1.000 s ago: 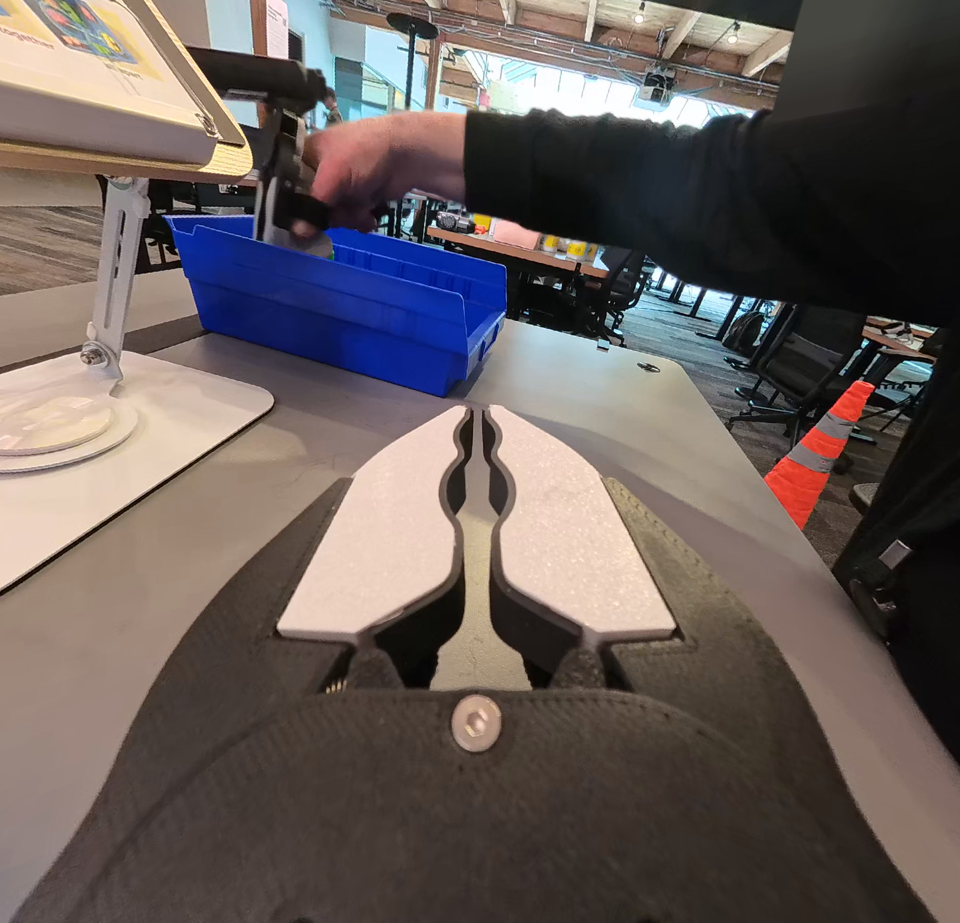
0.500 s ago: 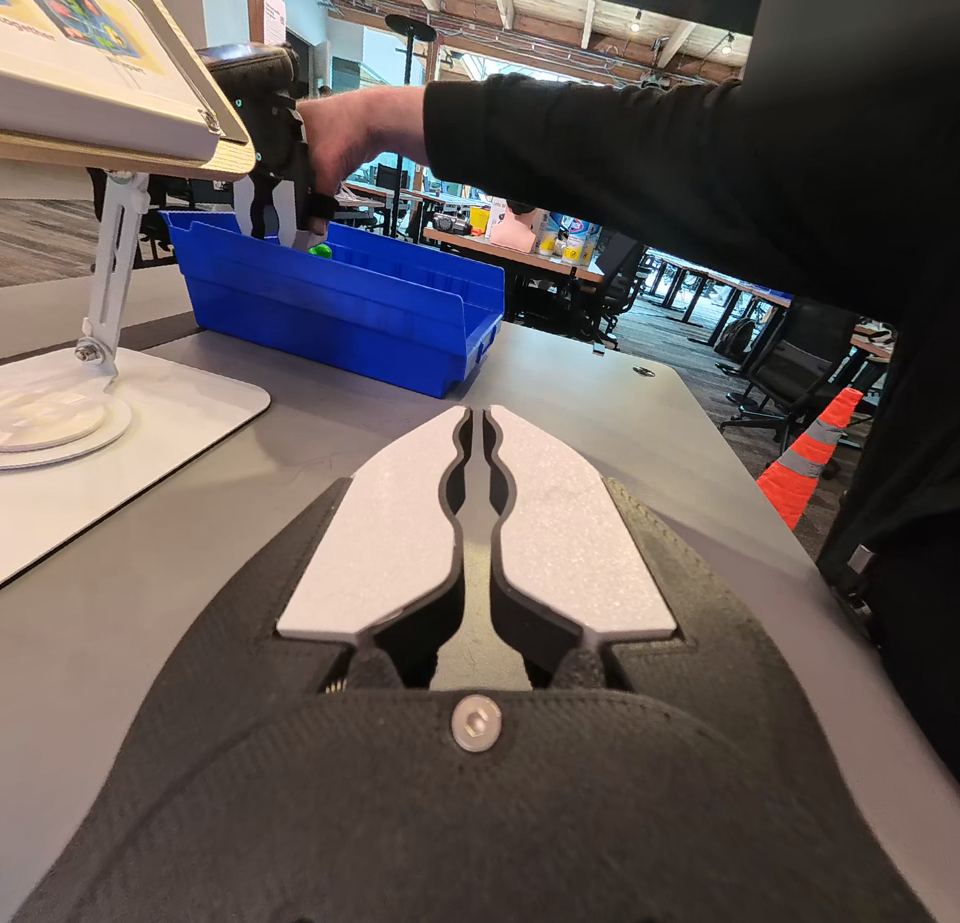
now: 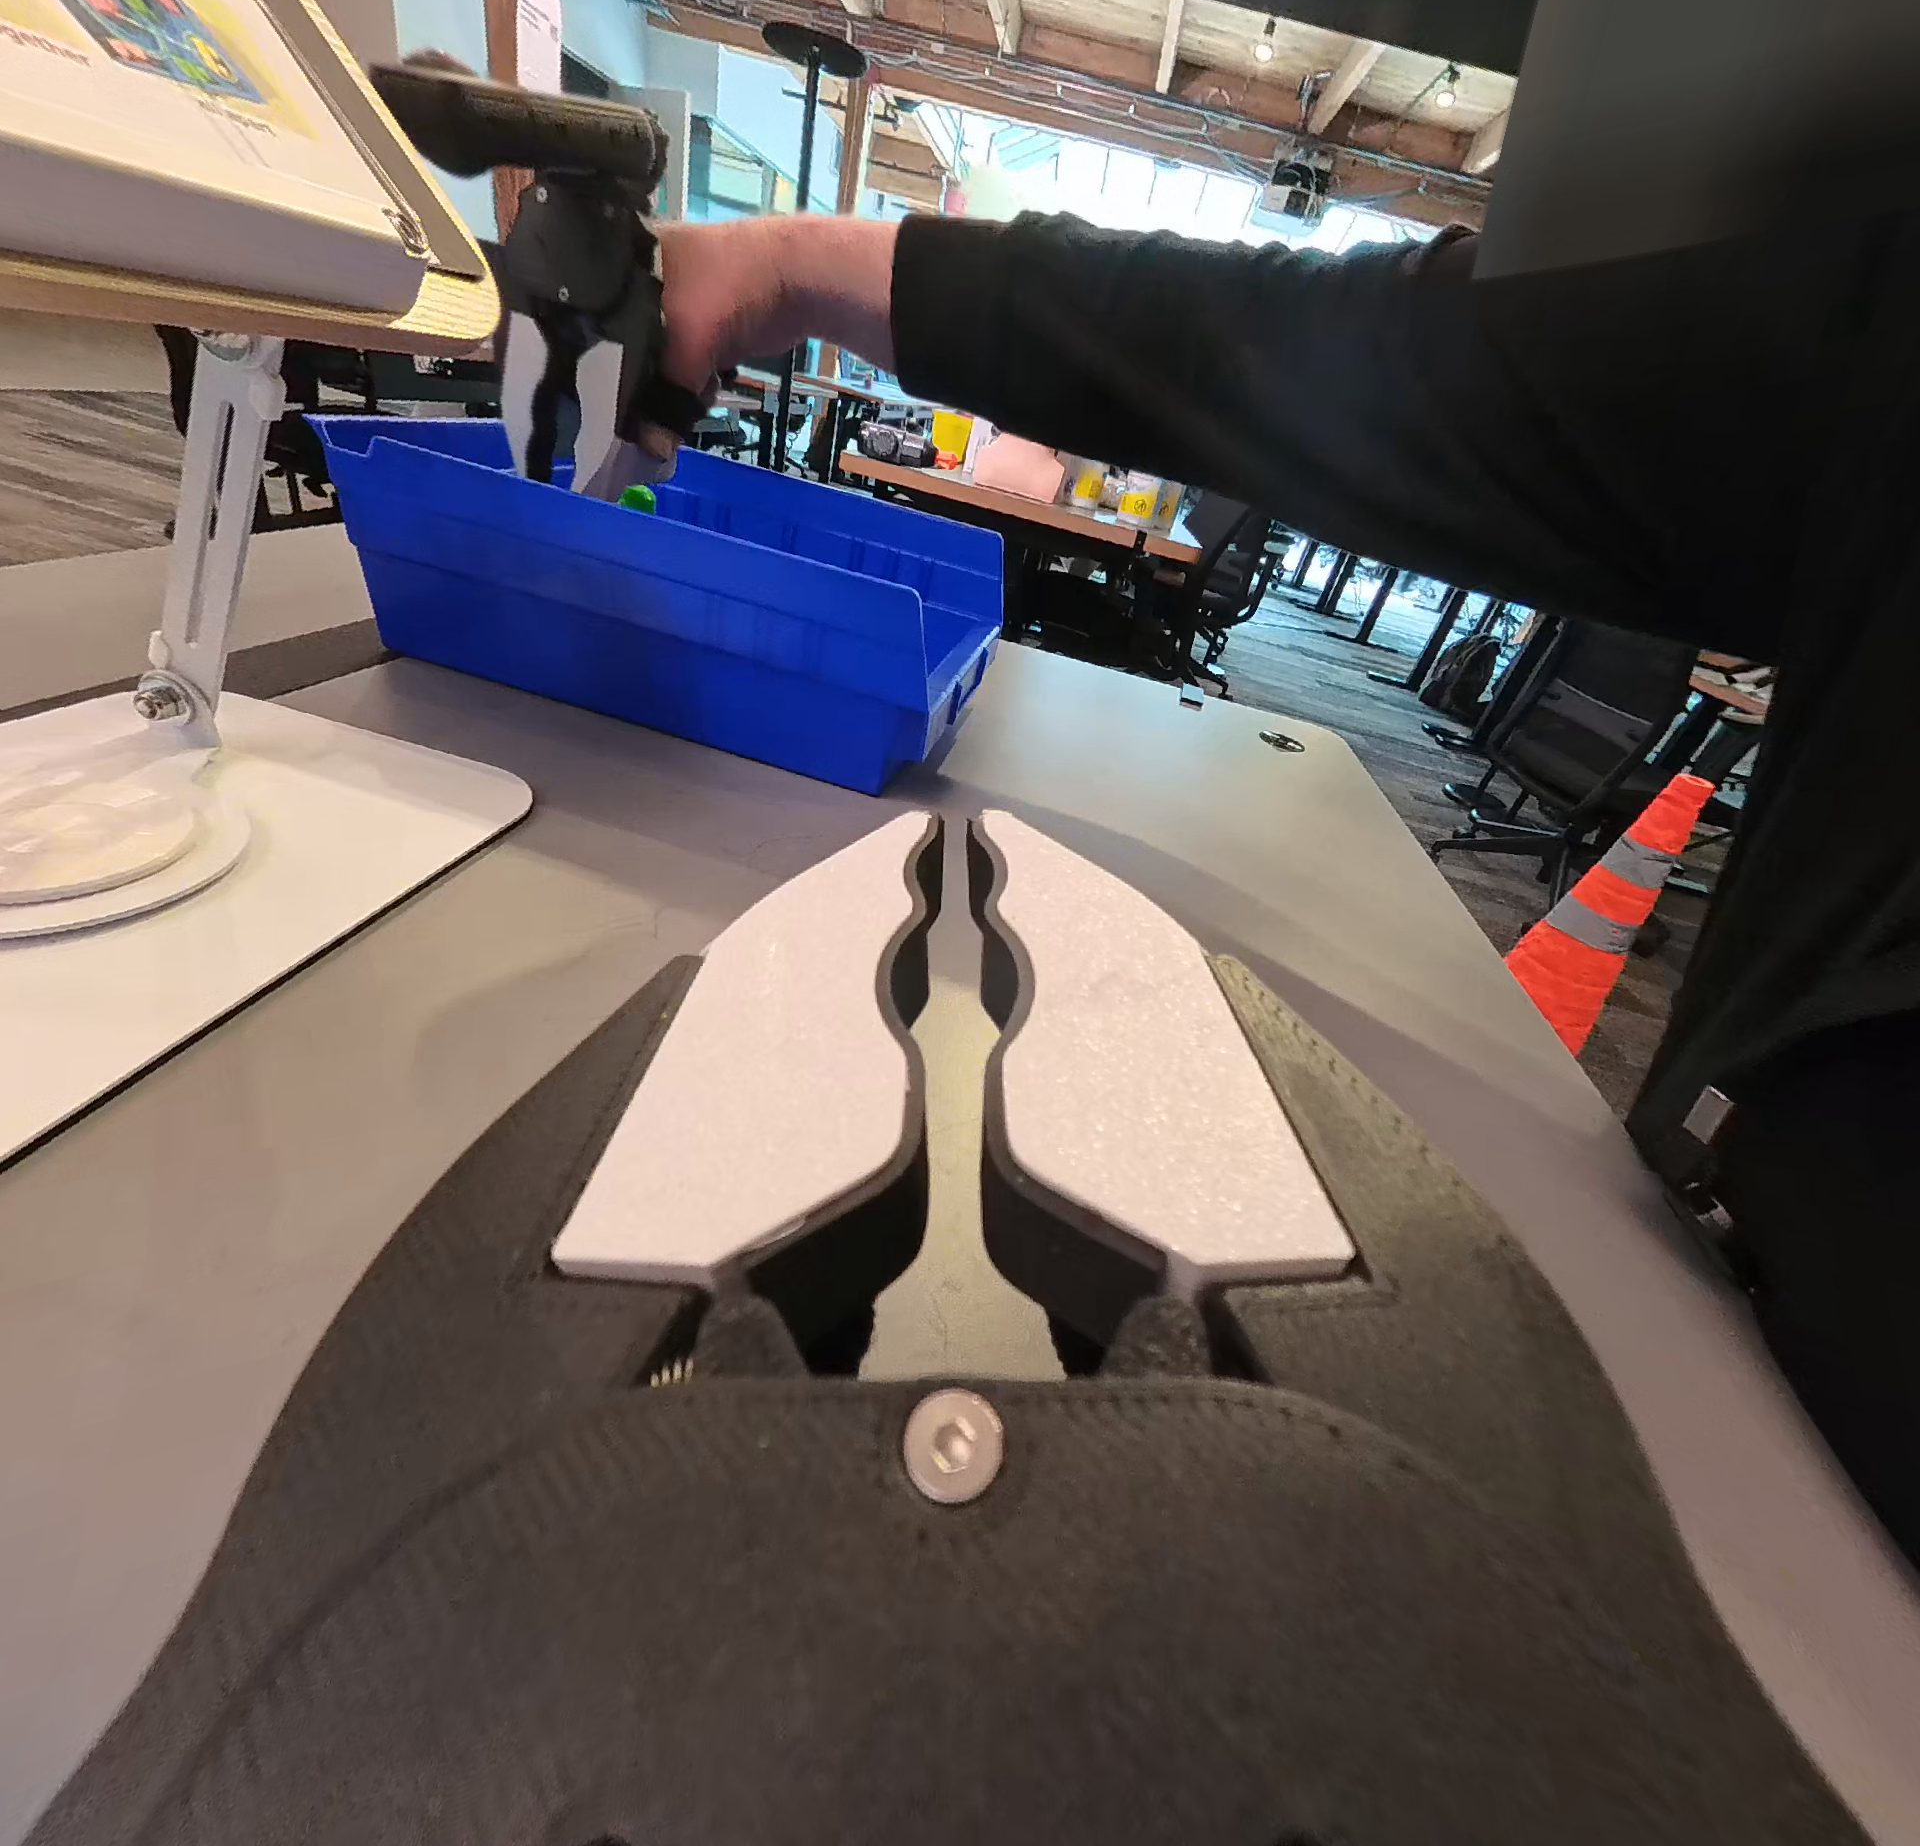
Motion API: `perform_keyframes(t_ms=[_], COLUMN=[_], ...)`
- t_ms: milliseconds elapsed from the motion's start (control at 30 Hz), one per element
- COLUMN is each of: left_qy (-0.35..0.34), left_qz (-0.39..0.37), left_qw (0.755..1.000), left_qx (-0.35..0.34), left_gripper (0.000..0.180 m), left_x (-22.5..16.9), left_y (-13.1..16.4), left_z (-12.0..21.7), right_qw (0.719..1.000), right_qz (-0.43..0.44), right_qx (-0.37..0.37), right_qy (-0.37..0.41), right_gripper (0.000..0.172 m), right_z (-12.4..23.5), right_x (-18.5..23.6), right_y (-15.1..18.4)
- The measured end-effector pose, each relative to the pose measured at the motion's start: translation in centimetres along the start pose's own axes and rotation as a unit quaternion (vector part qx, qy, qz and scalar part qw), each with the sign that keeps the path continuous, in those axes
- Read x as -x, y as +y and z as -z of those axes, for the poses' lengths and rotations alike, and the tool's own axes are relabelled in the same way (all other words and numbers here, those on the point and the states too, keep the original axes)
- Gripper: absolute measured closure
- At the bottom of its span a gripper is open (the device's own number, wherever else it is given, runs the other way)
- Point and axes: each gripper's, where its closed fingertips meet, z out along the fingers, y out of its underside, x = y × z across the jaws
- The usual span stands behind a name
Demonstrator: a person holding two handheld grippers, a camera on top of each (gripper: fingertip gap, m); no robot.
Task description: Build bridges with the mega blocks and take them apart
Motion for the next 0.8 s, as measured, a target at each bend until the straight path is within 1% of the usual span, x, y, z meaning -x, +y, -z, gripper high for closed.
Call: perform_keyframes(t_ms=[100,300,367,433,467,567,600,633,700,733,767,800], left_qy=[-0.002,0.0,0.002,0.003,0.003,0.005,0.006,0.006,0.007,0.007,0.007,0.006], left_qz=[-0.002,-0.005,-0.004,-0.004,-0.003,-0.002,-0.001,0.0,0.0,0.0,0.0,0.0], left_qw=[1.0,1.0,1.0,1.0,1.0,1.0,1.0,1.0,1.0,1.0,1.0,1.0], left_qx=[-0.001,0.0,0.0,0.0,-0.001,-0.002,-0.002,-0.002,-0.002,-0.001,-0.001,-0.001], left_gripper=[0.177,0.176,0.176,0.176,0.176,0.176,0.176,0.176,0.176,0.176,0.176,0.176], left_x=[0.0,-0.1,-0.1,-0.1,-0.1,-0.1,-0.1,-0.1,-0.1,-0.1,-0.1,-0.1], left_y=[0.0,0.0,0.0,0.0,0.0,0.0,0.0,-0.1,0.0,0.0,0.0,0.0], left_z=[0.0,0.0,0.0,0.0,0.0,0.0,0.0,0.0,0.0,-0.1,-0.1,-0.1], right_qw=[1.0,0.996,0.995,0.994,0.995,0.997,0.997,0.997,0.996,0.992,0.986,0.979], right_qz=[0.013,0.078,0.086,0.087,0.078,0.035,0.016,-0.009,-0.064,-0.086,-0.123,-0.16], right_qx=[-0.004,0.025,0.031,0.03,0.028,0.007,-0.009,-0.024,-0.057,-0.089,-0.111,-0.125], right_qy=[0.009,0.039,0.046,0.055,0.057,0.073,0.071,0.067,0.039,0.02,0.013,0.002], right_gripper=[0.143,0.143,0.143,0.131,0.123,0.122,0.124,0.13,0.131,0.132,0.138,0.139], right_z=[-0.2,-0.1,0.0,0.3,0.5,1.9,2.5,2.9,3.6,4.0,4.3,4.4], right_x=[-0.2,-1.3,-1.8,-1.9,-1.9,-1.7,-1.3,-0.8,0.6,1.7,2.3,2.9], right_y=[-0.1,0.0,0.1,0.1,0.1,0.0,-0.2,-0.3,-0.6,-1.3,-1.7,-1.9])
